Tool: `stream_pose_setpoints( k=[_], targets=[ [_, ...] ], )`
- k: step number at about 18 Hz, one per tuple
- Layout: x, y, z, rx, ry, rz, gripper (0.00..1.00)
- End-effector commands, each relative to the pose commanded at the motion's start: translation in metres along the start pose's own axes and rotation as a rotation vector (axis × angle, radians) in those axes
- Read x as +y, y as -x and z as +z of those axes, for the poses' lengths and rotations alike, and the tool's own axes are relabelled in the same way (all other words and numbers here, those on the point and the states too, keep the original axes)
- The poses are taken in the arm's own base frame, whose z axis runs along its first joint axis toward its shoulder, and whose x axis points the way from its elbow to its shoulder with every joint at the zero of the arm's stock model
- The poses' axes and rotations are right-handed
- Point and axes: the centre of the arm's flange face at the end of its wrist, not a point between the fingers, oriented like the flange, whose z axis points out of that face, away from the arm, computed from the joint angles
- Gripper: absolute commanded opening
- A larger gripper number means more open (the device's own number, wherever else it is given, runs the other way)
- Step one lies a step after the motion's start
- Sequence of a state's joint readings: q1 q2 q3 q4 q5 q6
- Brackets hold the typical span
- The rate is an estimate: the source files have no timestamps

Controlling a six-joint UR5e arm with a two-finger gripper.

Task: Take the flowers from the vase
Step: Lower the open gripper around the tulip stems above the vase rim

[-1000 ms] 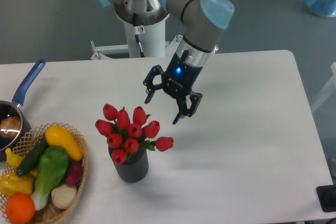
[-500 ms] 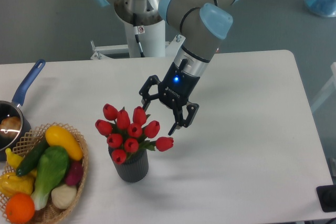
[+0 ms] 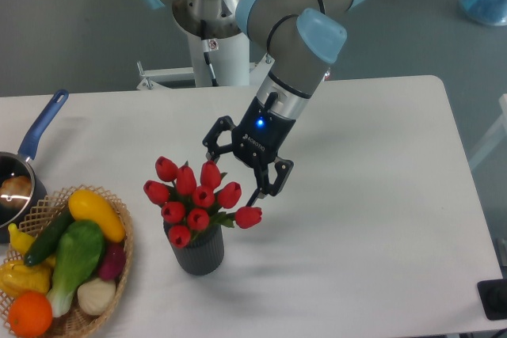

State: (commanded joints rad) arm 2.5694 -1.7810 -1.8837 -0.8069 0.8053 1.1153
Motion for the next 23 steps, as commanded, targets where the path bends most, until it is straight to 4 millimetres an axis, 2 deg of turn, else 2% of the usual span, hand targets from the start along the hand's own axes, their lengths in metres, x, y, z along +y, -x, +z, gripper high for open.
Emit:
stream_pose_setpoints(
  k=[2,10,15,18,23],
  targets=[
    [-0.005,-0.007,0.005,0.014,-0.006,0.009,1.00],
    [-0.013,-0.013,0.009,0.028,-0.019,0.021,1.00],
    [-0.013,-0.014,0.012,0.032,-0.018,0.024,1.00],
    [-0.016,-0.014,0.024,0.027,-0.028,0.058,1.00],
    [-0.018,-0.012,0.030,0.033,-0.030,0.061,1.00]
  ],
)
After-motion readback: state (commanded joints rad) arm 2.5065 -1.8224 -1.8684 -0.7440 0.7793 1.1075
